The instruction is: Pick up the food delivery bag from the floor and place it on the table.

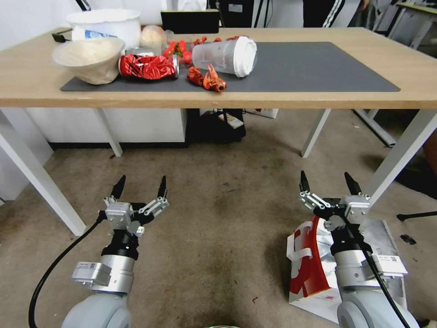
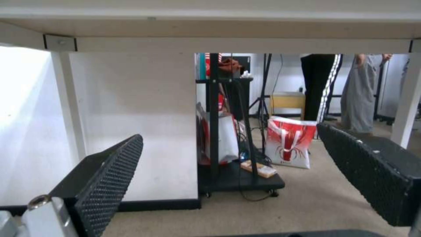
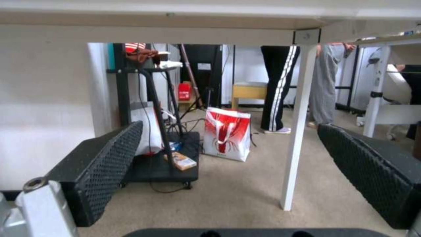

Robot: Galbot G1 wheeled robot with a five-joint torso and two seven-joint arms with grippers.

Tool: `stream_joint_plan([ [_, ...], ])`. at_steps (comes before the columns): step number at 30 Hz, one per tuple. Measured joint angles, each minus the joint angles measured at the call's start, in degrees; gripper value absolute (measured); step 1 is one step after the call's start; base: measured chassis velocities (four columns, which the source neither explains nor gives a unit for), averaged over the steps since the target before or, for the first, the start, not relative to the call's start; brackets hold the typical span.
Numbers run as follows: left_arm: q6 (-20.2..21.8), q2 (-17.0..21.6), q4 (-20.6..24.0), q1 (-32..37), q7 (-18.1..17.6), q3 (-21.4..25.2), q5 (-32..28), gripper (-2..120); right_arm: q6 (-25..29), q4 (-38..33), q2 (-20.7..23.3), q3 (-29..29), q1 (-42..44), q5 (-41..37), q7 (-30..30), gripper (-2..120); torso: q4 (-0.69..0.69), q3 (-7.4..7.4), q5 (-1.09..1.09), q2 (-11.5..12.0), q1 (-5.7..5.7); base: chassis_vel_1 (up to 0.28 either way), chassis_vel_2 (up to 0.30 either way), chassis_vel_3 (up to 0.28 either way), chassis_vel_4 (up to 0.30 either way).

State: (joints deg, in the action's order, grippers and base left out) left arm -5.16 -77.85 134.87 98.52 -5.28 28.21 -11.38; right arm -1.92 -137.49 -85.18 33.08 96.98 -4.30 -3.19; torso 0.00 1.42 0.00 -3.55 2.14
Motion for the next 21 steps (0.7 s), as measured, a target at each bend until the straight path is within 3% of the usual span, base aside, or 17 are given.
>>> stream_joint_plan([
  [6,-0.24,-0.04,-0.19,0.06,0.0,-0.06,0.11,99,0.07,0.02,-0.01,0.02,0.01,0.03,0.0,100,0.0,-1.42,0.0,1.49,-0.04,0.0,0.0,0.0,0.0],
  [21,-1.17,-0.32,-0.75,0.19,0.04,-0.35,0.76,98,0.2,0.11,0.13,0.03,-0.1,0.03,0.01,100,0.0,-1.42,0.0,2.25,-0.29,0.0,0.0,0.0,0.0],
])
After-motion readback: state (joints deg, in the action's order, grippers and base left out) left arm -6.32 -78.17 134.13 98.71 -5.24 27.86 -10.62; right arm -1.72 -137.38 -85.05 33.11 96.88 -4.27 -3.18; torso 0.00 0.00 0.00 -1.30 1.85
